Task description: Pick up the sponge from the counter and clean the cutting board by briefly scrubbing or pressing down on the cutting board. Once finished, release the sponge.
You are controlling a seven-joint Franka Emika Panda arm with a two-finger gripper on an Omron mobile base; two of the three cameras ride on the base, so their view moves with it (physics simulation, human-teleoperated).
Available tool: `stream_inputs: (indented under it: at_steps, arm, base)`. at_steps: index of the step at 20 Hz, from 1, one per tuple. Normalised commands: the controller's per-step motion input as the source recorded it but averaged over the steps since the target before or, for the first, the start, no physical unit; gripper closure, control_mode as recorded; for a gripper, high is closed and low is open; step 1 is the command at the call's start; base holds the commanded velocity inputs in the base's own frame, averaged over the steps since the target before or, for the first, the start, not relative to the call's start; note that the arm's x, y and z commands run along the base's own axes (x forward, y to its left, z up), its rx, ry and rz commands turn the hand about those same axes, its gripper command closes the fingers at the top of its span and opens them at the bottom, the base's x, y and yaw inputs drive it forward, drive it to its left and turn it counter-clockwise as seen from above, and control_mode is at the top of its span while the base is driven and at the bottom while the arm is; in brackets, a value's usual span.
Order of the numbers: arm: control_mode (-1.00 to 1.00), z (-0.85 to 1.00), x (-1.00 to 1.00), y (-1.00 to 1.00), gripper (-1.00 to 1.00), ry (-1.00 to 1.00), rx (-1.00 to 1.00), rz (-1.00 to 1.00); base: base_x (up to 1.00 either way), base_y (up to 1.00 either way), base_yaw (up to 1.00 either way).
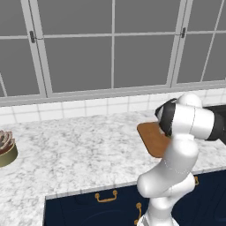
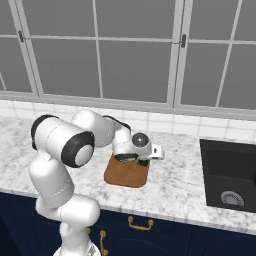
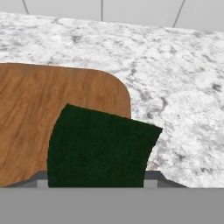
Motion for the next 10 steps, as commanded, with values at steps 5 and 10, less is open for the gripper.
stream_inputs:
  at_steps: [5, 10]
  arm:
    - [-1.0, -0.09, -0.5, 0.0, 1.0, -0.03, 0.0, 0.0]
    - [-1.0, -0.06, -0.6, 0.0, 1.0, 0.0, 0.0, 0.0]
  base:
    - [0.0, 0.0, 0.0]
    - [0.0, 0.0, 0.0]
